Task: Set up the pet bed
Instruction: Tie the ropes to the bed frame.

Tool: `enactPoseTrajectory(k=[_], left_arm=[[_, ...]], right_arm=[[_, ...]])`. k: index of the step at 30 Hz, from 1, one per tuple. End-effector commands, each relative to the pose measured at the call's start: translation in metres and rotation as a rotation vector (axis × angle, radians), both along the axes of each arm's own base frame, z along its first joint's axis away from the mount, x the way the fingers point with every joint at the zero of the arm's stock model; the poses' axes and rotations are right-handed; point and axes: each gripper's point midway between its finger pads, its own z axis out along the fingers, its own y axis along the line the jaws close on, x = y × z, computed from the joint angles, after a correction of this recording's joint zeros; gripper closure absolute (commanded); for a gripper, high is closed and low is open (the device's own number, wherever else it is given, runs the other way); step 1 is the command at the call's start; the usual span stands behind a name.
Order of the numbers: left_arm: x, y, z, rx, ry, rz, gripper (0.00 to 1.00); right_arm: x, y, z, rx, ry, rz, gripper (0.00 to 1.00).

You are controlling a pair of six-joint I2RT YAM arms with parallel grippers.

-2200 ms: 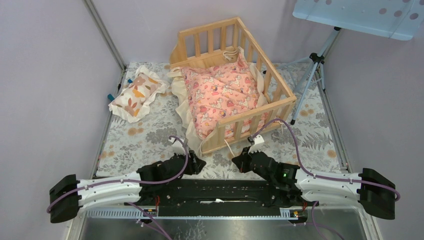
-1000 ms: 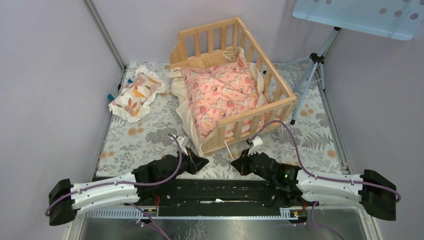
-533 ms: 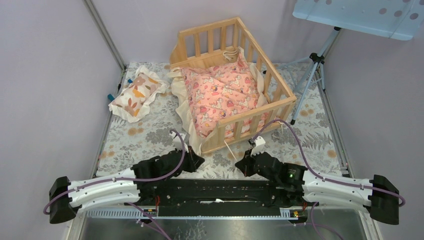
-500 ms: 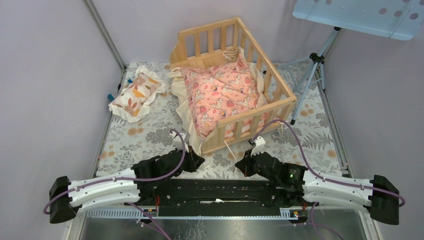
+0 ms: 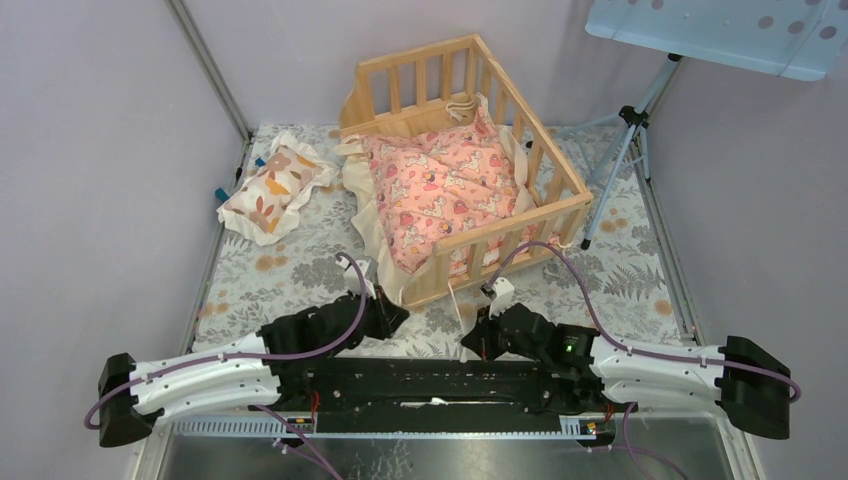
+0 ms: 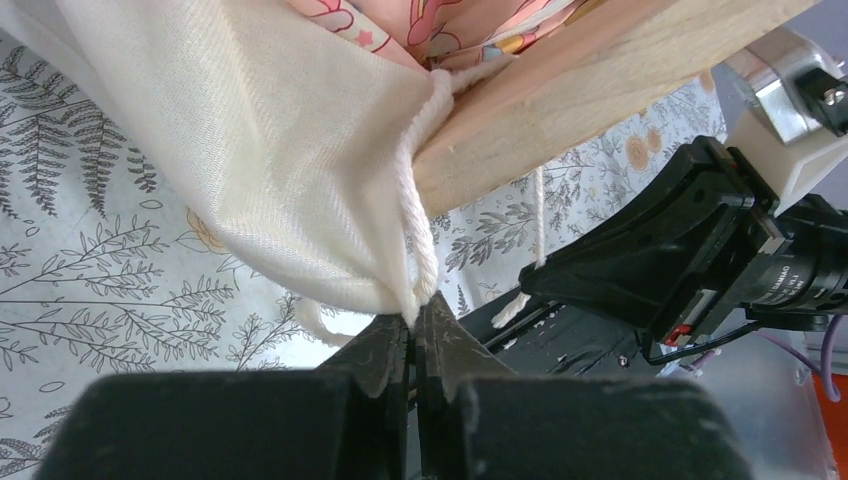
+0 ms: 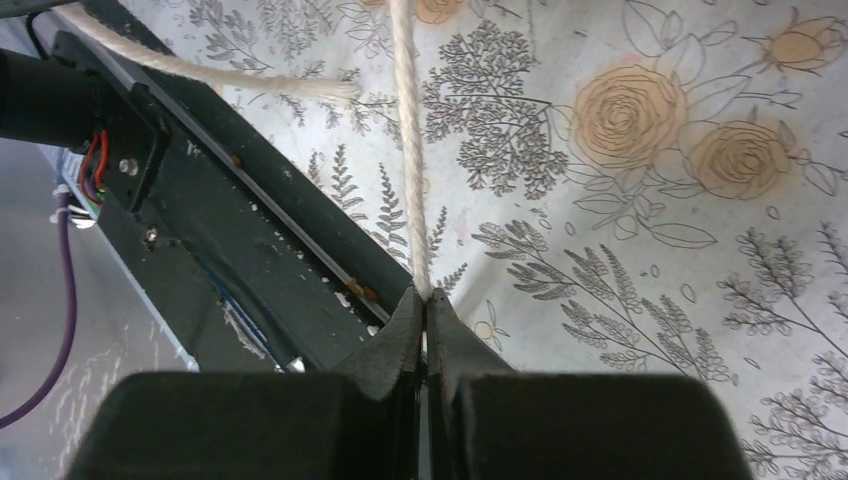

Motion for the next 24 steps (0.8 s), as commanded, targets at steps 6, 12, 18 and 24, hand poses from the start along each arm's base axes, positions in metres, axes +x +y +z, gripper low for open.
enactPoseTrajectory(k=[6,12,18,24], left_arm=[[-0.005,-0.035,0.048,-0.179,0.004,-0.068,1.0],[-0.011,-0.052,0.083,-0.313,0.004,-0.117,1.0],[-0.005,-0.066,0.119,-0.47,-0.037,-0.115,1.0],[-0.001,-0.077,0.148,-0.605,-0.083,-0.121,1.0]], right_arm=[[0.001,0.019,0.008,0.159,-0.013,-0.004,1.0],[0.019,0.017,0.009,0.177,-0.071,-0.092,1.0],[0.013,0.026,0.003,0.174,-0.043,-0.046,1.0],[0.013,0.031,0.006,0.202,-0.038,-0.045,1.0]])
